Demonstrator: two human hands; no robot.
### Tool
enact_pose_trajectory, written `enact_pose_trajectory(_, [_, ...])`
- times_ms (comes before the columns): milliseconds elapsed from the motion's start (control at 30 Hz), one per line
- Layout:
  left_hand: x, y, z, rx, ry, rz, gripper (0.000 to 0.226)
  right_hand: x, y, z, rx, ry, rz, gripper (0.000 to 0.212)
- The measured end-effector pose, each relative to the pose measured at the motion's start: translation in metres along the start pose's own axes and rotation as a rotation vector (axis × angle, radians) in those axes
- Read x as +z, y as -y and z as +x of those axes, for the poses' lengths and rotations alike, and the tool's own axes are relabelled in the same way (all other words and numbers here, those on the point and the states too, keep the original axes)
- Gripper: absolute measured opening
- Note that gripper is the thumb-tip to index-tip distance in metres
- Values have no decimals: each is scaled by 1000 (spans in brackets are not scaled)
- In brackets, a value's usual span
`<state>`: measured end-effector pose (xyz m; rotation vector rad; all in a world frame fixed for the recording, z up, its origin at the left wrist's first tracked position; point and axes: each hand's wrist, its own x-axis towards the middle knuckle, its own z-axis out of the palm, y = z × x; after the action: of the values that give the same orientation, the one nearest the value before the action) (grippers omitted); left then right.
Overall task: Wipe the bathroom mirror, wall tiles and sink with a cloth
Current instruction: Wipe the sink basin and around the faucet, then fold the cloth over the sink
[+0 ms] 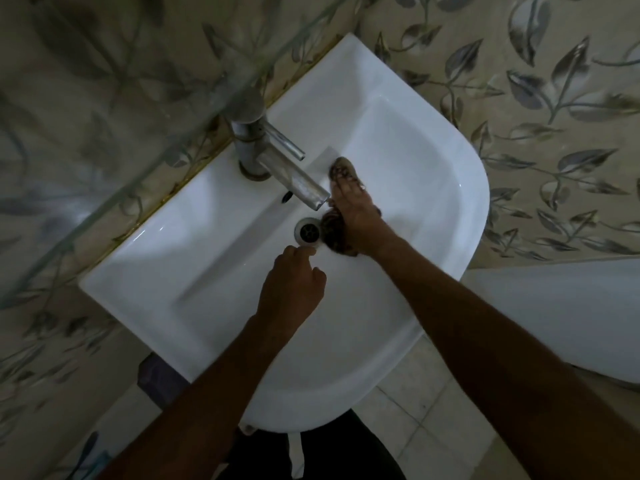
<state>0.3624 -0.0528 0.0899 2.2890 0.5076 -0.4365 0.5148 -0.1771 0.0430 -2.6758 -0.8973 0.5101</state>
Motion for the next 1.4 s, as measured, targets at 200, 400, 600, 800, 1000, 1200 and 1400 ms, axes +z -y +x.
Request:
enact_pose_trajectory(200, [-20,34,1,-99,-93,34,36,55,66,-19,-82,78,242,76])
enact_pose_trajectory(400, [-27,38,-9,-108,-53,-3,42,40,40,-33,-345,196,33,60])
enact_pose_trajectory(600, [-28,43,-22,-160,139,-31,39,28,27,-50,-32,202,73,79])
enact_pose_trajectory(800, [-35,44,-34,-119,157,-39,41,24,40,-91,-343,451,-35,60])
enact_pose_trajectory(1000, [-39,45,-53,-46,6,-85,33,9,6,-82,73,356,-104,73])
enact_pose_trajectory(1200, [-43,48,-83,56,-106,-144,26,21,120,-133,-118,503,205,39])
enact_pose_trajectory(1400, [-64,57,-124,-19,-239,-349,21,-9,139,-146,278,458,1027,26])
